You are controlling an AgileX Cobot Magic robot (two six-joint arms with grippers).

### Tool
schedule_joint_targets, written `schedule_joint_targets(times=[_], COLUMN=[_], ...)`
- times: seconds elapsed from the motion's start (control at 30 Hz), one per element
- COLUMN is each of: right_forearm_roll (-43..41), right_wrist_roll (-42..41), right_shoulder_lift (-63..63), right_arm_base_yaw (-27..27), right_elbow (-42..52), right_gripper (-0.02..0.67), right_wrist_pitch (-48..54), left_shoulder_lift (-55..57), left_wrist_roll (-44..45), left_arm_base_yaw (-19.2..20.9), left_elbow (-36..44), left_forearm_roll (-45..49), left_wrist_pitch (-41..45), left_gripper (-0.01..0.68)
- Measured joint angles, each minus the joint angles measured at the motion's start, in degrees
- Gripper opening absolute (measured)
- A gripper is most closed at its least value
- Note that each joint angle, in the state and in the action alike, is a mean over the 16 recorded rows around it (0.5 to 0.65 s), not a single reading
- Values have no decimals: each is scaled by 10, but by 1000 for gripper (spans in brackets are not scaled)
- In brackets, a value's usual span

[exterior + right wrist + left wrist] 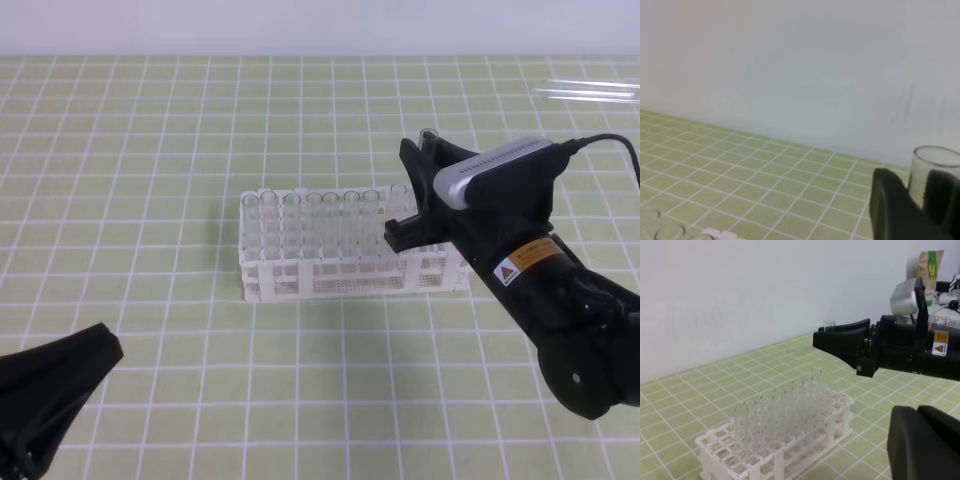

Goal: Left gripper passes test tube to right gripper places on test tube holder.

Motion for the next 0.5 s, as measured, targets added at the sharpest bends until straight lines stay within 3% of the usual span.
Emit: schedule_joint_targets(times=[0.5], right_forearm_roll=[-2], right_wrist_roll=[0], right_shoulder_lift=[18], right_arm_base_yaw=[0], right_elbow=[-5], right_gripper=[99], right_wrist_pitch=[-12], left_shoulder_lift=[0], left_wrist_roll=[0], left_arm_base_yaw=[0], left_elbow=[0], left_forearm_roll=[-1], left_wrist_pitch=[0], left_gripper=[0])
